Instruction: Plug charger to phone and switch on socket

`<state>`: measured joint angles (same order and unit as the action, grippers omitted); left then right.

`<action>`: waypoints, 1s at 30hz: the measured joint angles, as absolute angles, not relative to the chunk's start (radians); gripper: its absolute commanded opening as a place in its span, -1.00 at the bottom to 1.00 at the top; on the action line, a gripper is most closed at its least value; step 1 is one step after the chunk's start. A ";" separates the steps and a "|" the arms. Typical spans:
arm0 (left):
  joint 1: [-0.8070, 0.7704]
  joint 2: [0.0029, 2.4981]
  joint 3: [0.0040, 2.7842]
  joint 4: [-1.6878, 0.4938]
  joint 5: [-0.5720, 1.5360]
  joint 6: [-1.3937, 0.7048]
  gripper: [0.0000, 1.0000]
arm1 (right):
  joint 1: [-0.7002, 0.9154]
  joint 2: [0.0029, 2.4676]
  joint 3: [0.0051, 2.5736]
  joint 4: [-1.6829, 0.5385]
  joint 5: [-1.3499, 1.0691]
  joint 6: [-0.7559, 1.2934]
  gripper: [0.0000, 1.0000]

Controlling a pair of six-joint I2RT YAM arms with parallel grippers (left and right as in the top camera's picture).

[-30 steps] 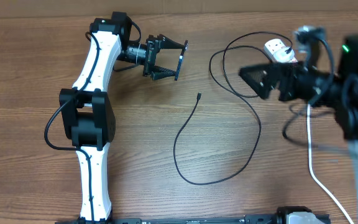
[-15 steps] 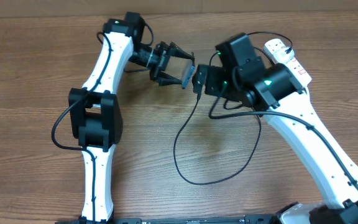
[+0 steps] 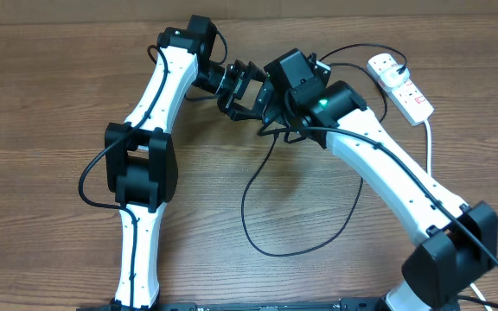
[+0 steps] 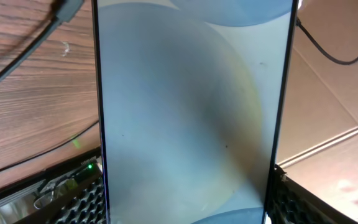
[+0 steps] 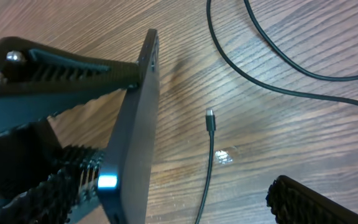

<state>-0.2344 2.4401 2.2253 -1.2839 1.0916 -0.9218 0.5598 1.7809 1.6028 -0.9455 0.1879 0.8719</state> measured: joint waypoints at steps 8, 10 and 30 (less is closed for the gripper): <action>-0.243 2.440 2.225 -1.279 1.055 -0.938 0.47 | 0.560 1.796 1.603 -0.897 0.192 0.898 0.68; -0.249 2.440 2.225 -1.278 1.048 -0.940 0.47 | 0.559 1.797 1.603 -0.898 0.199 0.906 0.60; -0.282 2.440 2.225 -1.278 1.035 -0.944 0.47 | 0.560 1.843 1.603 -0.931 0.274 0.918 -0.46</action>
